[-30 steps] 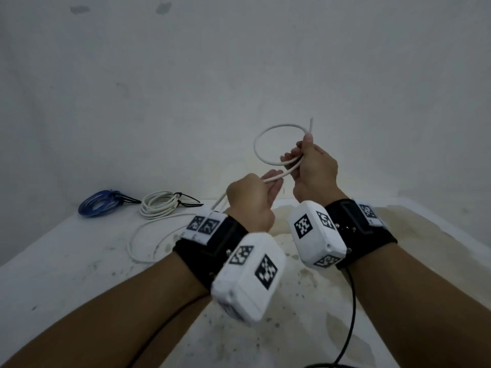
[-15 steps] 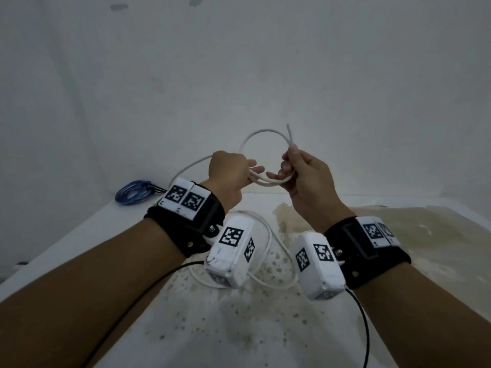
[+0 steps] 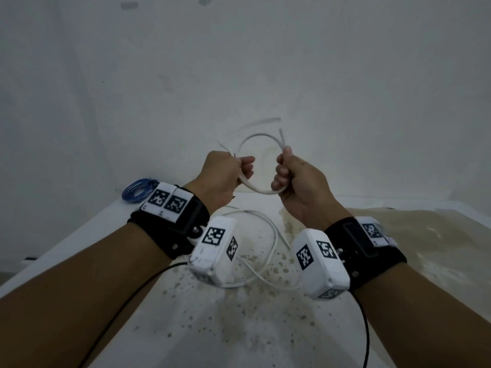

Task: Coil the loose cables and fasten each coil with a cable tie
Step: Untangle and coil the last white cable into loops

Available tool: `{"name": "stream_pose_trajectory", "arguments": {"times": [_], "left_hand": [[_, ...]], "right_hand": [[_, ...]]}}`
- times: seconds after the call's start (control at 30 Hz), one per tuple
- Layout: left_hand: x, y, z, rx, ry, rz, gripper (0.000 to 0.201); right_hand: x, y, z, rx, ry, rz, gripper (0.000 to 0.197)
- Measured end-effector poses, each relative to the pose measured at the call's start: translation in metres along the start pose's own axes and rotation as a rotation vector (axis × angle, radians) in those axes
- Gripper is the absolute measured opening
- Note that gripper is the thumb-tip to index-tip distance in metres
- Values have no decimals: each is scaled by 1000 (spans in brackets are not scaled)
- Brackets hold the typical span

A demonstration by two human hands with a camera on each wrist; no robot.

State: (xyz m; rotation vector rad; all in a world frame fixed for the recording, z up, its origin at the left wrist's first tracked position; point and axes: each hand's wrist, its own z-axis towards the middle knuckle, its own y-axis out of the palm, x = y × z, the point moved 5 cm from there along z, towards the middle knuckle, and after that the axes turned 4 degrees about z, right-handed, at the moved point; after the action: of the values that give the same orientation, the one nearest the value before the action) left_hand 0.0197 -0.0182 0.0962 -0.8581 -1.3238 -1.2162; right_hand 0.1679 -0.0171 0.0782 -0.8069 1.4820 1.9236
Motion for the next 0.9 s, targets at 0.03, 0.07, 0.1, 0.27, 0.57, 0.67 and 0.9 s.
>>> {"name": "stream_pose_trajectory", "arguments": {"times": [0.03, 0.07, 0.1, 0.27, 0.57, 0.67, 0.9], "left_hand": [[2, -4, 4, 41, -27, -29, 18], [5, -9, 7, 69, -36, -30, 20], [8, -13, 11, 78, -28, -9, 22], [22, -20, 7, -109, 264, 418, 25], [35, -24, 3, -355, 359, 667, 23], [39, -22, 1, -389, 376, 719, 26], [41, -19, 2, -357, 340, 696, 26]], "right_hand": [[4, 0, -1, -10, 14, -56, 27], [7, -2, -2, -19, 30, -94, 27], [10, -4, -2, -25, 46, -120, 27], [14, -11, -1, -6, 81, -137, 28], [7, 0, -4, -171, 82, -195, 28], [7, 2, -1, -185, 97, -204, 29], [10, 5, -2, -244, 166, -237, 30]]}}
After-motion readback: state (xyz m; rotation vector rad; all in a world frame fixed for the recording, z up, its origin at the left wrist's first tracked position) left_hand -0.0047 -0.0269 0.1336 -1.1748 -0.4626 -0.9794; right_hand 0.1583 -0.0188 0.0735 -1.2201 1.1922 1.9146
